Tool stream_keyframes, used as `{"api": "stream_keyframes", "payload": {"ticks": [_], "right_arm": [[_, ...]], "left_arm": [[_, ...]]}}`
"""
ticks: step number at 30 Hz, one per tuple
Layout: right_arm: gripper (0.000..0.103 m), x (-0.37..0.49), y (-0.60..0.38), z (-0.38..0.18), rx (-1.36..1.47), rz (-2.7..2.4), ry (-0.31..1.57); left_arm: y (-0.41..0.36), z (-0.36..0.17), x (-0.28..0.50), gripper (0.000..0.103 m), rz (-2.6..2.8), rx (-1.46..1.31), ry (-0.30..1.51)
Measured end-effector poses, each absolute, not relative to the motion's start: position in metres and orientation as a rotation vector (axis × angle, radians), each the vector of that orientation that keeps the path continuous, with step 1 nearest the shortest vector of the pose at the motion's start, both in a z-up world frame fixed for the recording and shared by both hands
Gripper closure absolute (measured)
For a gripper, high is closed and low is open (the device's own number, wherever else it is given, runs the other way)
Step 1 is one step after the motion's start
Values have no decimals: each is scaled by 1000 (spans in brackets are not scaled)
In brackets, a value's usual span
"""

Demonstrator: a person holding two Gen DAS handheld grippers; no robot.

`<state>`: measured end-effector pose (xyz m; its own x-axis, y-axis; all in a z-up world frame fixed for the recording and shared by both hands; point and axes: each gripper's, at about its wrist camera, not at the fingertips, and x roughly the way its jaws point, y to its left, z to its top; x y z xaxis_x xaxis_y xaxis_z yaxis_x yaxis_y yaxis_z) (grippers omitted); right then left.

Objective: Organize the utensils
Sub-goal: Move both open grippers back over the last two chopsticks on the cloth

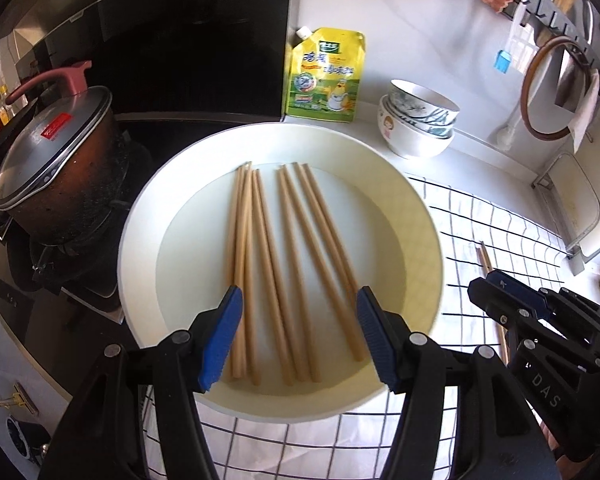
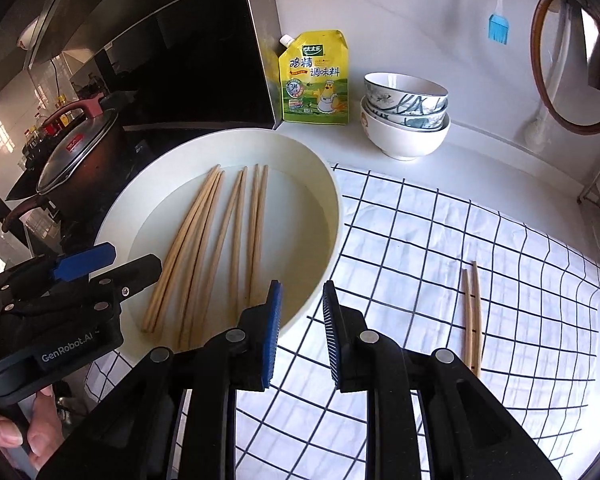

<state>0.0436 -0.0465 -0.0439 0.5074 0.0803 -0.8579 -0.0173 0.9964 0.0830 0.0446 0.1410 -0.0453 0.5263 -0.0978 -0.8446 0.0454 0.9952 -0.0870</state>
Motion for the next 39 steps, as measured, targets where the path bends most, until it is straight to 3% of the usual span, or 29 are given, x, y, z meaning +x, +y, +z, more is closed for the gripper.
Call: {"api": "stream_keyframes", "payload": {"ticks": [19,39], "right_arm": [[82,-20,-140,-41,111,-88,1040],[77,-47,-204,-111,186,-130,1127]], "left_arm": [[47,-46,23,45,-214,-23,1029],[-21,-96,3,45,-284,39,1115]]}}
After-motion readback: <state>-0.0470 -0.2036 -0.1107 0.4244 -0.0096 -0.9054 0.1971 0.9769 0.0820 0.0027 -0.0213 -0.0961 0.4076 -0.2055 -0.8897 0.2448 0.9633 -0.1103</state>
